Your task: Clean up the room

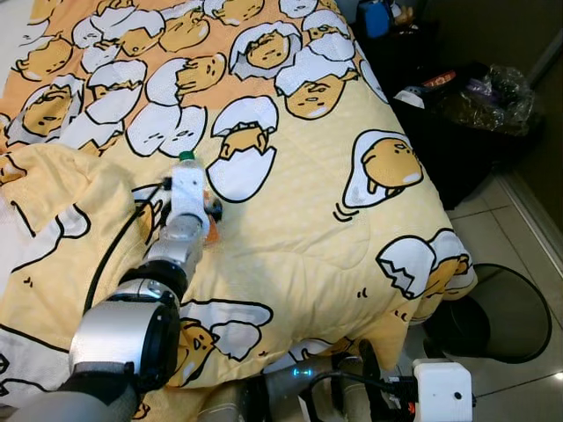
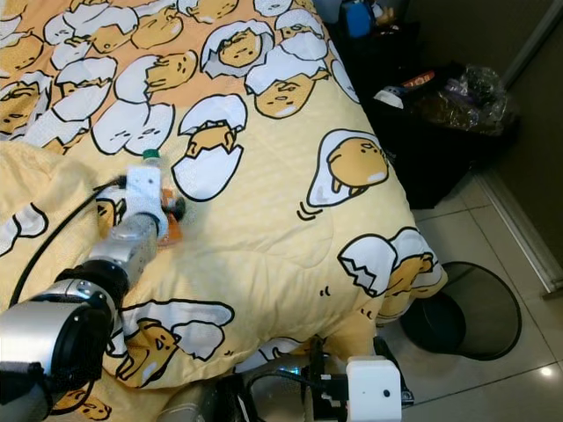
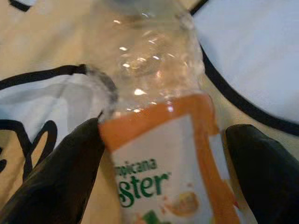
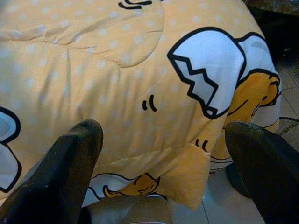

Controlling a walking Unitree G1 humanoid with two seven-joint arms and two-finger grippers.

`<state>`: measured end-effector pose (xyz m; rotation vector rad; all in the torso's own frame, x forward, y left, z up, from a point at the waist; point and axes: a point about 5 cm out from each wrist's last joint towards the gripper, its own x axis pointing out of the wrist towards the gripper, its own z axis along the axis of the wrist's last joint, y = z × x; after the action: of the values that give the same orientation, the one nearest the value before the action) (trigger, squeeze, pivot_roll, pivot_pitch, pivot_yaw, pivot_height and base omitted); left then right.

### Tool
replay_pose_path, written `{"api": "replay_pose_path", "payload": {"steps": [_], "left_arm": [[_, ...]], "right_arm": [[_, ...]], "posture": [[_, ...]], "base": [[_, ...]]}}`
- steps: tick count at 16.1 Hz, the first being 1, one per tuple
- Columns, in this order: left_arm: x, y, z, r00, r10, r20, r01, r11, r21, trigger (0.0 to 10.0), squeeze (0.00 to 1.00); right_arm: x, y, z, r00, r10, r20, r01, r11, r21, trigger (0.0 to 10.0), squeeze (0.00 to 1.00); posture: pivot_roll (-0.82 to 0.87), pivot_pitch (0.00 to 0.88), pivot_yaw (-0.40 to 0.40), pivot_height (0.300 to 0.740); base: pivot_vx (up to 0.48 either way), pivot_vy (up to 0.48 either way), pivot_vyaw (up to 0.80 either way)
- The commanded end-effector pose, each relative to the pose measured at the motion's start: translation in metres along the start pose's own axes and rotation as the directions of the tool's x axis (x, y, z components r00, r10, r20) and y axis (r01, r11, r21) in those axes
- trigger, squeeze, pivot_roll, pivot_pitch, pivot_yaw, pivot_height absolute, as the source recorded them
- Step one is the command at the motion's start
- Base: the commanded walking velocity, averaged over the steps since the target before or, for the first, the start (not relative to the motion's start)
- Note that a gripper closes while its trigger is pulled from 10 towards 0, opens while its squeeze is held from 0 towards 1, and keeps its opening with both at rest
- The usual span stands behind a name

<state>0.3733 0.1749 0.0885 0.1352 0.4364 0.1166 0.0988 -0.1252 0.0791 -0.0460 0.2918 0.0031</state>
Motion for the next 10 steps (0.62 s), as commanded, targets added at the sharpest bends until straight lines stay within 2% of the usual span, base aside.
{"api": "replay_pose_path", "payload": {"steps": [1,7,8,10], "left_arm": [[-0.003,0.002,-0.03,0.994,-0.009,-0.109,0.012,1.0,0.028,0.0,0.0],[-0.002,0.006,-0.028,0.995,-0.027,-0.092,0.028,1.0,0.011,0.0,0.0],[-0.002,0.002,-0.024,0.996,-0.065,-0.058,0.064,0.998,-0.024,0.0,0.0],[-0.002,-0.001,-0.02,0.995,-0.094,-0.021,0.092,0.994,-0.062,0.0,0.0]], "right_arm": [[-0.001,0.0,0.001,1.0,-0.005,-0.009,0.005,1.0,0.009,10.0,0.0],[0.003,-0.002,0.002,1.0,-0.001,-0.011,0.001,1.0,0.007,10.0,0.0],[0.013,-0.005,0.002,1.0,0.003,0.0,-0.003,1.0,0.004,10.0,0.0],[0.021,-0.007,0.002,1.0,0.006,0.012,-0.006,1.0,0.005,10.0,0.0]], "posture": [[-0.33,0.3,0.105,0.74],[-0.31,0.279,0.101,0.74],[-0.29,0.25,0.1,0.74],[-0.28,0.232,0.1,0.74]], "base": [[0.0,0.0,0.0],[0.0,0.0,0.0],[0.0,0.0,0.0],[0.0,0.0,0.0]]}}
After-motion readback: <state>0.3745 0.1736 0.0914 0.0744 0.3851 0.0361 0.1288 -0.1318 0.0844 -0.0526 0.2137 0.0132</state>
